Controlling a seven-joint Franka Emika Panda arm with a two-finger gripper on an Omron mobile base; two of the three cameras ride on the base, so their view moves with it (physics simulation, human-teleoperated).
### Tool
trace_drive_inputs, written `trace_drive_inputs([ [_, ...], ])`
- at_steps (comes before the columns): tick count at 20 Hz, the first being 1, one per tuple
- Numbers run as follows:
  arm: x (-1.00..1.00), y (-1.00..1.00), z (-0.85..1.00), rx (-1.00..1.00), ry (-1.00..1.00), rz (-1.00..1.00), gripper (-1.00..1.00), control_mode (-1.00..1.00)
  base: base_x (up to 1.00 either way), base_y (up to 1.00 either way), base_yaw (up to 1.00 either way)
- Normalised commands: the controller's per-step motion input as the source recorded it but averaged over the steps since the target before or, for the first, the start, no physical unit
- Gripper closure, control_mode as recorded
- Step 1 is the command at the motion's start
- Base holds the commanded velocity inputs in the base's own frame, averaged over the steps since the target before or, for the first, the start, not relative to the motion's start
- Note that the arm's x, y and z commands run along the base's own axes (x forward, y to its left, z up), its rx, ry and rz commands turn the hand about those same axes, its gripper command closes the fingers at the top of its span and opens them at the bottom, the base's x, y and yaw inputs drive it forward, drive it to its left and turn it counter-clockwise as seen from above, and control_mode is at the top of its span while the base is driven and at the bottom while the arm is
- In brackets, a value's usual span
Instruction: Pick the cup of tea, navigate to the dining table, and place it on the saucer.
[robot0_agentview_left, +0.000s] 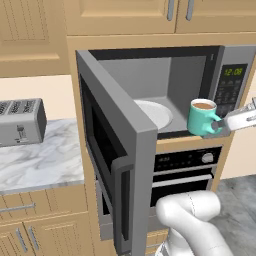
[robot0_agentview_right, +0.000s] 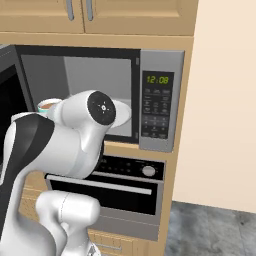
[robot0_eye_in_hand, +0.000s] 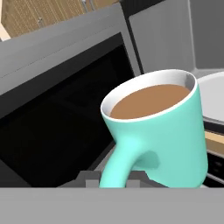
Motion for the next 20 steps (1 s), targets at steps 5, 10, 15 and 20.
trace_drive_inputs([
  [5,-0.13,0.00,0.00,0.00,0.00,0.00,1.00,1.00,-0.15,0.00,0.00],
  [10,0.00,0.00,0.00,0.00,0.00,0.00,1.00,1.00,-0.99,-0.03,0.00],
  [15,0.00,0.00,0.00,0.00,0.00,0.00,1.00,1.00,-0.80,-0.01,0.17],
  [20,0.00,0.00,0.00,0.00,0.00,0.00,1.00,1.00,-0.26,0.00,0.52],
])
